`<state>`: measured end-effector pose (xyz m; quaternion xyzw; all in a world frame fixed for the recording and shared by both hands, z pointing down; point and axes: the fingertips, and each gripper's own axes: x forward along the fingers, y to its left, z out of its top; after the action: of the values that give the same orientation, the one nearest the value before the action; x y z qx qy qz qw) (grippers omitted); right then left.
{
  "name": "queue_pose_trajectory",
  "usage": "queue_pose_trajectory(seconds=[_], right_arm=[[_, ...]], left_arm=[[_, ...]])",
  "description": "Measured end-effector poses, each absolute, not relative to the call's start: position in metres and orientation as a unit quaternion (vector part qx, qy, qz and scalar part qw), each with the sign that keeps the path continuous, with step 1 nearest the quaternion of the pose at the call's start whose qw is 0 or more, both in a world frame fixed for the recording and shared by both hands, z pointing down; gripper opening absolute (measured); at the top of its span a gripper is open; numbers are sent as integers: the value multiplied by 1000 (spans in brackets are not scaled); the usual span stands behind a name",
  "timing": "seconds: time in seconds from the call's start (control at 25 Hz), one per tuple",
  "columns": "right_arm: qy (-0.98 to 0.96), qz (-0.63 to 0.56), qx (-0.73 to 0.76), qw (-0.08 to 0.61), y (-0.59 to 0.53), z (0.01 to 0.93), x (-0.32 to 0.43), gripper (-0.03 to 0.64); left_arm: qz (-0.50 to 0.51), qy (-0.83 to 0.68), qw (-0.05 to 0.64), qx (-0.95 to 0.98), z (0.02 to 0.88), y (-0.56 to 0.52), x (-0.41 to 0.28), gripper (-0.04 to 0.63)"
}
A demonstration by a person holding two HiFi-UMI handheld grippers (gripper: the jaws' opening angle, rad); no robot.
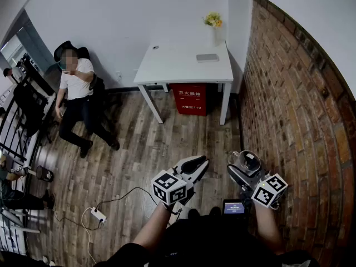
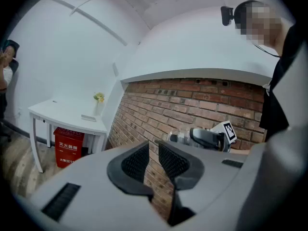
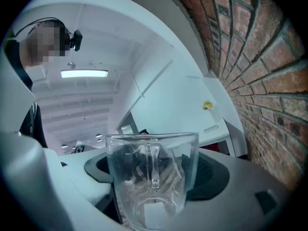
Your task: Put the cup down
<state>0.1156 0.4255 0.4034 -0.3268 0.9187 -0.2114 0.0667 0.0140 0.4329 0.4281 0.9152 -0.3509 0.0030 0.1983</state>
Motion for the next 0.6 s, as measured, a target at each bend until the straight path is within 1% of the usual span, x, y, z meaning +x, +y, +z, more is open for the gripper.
queue_pose_trajectory(seconds=[0.6], right_arm=[[922,-214,-317,69,425,401,109,416]], left_arm=[[3,-353,196,915,430,437,16,67]])
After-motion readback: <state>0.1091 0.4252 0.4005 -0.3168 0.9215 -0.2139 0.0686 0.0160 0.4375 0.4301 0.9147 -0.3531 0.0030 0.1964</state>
